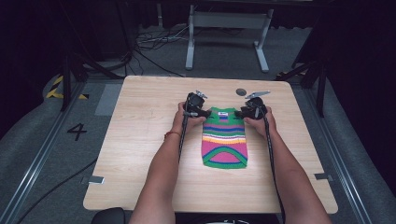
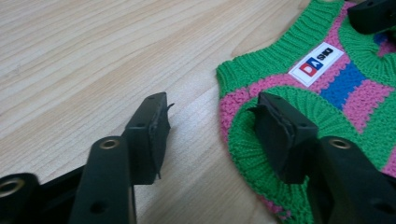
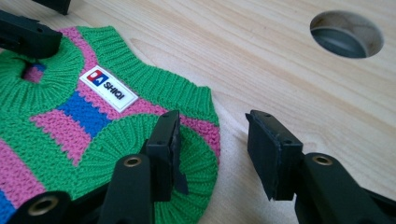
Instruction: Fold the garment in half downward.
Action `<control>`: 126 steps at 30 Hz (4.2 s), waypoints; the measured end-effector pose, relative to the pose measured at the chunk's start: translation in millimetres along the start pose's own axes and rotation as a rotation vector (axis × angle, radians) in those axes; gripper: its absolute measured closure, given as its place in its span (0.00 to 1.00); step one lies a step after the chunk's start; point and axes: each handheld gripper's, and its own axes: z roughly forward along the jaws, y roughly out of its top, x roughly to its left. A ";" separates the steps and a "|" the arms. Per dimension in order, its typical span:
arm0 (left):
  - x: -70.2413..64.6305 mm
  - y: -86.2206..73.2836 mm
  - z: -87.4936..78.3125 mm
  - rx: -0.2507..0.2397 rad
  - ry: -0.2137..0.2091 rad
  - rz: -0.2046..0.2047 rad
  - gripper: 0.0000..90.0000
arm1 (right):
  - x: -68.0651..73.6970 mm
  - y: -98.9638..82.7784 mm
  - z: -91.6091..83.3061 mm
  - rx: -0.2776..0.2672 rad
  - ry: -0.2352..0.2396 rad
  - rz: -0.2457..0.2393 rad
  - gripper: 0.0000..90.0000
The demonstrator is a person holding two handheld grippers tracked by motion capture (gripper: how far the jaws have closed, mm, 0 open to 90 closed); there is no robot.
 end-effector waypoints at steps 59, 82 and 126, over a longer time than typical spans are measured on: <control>-67.9 -36.0 -102.3 -0.123 -0.160 0.421 0.94 | 63.1 -44.7 -117.1 -0.178 0.335 -0.278 0.92; -106.8 -77.0 -124.6 -0.024 -0.236 0.574 0.94 | 99.2 -85.7 -128.3 -0.062 0.391 -0.384 0.89; -129.9 -96.1 -113.2 0.038 -0.276 0.547 0.92 | 134.5 -98.6 -116.1 0.014 0.261 -0.464 0.97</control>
